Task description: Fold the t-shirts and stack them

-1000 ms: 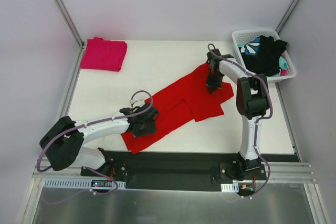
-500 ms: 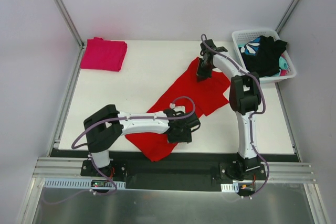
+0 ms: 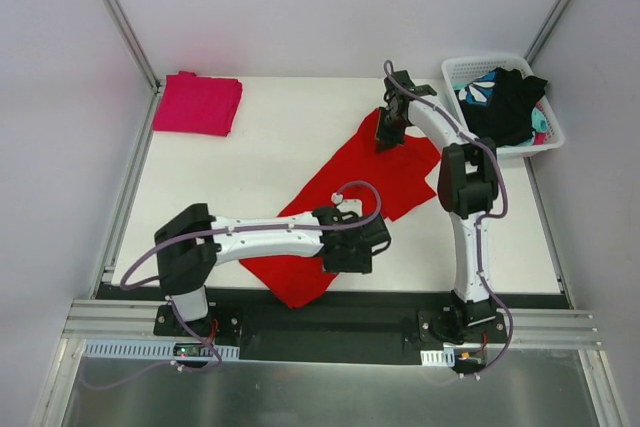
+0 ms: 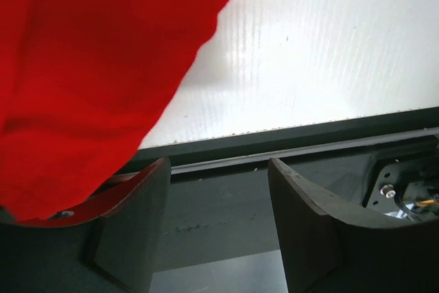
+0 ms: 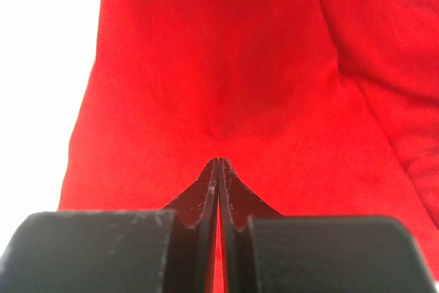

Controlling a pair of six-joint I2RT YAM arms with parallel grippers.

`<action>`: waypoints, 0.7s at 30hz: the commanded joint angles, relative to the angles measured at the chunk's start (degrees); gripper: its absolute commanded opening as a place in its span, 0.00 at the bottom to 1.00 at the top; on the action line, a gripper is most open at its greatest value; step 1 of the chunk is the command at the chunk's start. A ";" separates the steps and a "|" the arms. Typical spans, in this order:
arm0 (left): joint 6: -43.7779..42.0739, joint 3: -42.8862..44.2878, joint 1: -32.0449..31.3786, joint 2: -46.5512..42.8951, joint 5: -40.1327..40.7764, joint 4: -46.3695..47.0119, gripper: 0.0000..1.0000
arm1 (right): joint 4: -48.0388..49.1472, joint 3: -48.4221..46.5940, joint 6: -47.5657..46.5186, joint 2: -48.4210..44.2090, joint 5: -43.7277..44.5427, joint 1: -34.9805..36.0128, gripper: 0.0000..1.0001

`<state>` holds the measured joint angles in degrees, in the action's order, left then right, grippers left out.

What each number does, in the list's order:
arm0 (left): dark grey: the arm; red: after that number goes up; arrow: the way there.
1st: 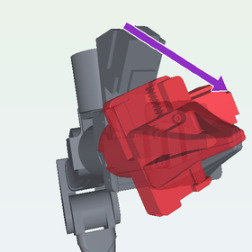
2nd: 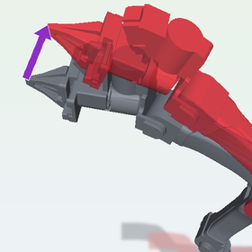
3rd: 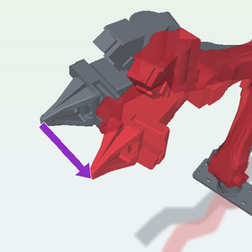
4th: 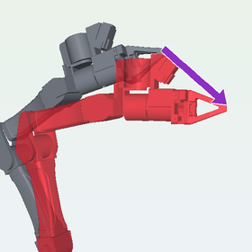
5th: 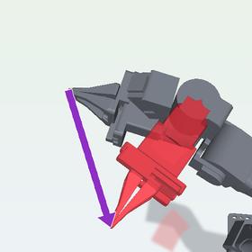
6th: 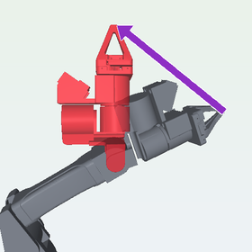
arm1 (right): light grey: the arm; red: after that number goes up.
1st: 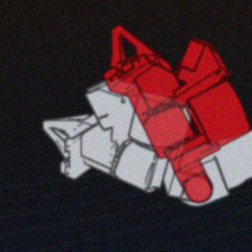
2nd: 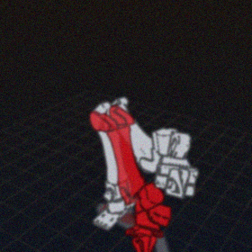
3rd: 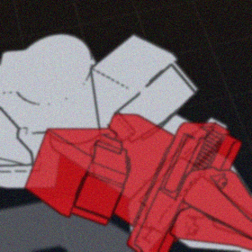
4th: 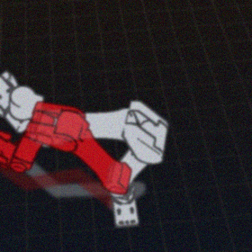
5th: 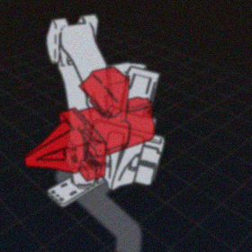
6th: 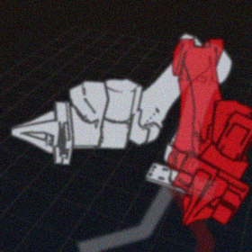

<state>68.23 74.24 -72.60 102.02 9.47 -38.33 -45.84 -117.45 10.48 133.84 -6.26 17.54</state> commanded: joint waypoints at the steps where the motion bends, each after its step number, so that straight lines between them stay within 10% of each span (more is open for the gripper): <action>1: -4.75 -0.30 4.47 -9.10 5.90 -8.43 0.59 | -1.97 6.77 -1.60 -14.29 1.16 -0.14 0.03; 11: -23.39 -20.96 26.53 -20.02 2.93 3.93 0.59 | 0.40 27.96 -1.17 -22.40 7.58 -0.31 0.05; 21: -24.11 -28.53 27.86 -13.60 -1.74 15.02 0.58 | 0.76 27.55 -1.60 -16.60 10.39 -1.10 0.06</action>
<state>45.36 47.88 -44.64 87.31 10.55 -29.06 -44.36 -85.89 9.58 115.18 1.93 17.37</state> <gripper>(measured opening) 0.585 0.055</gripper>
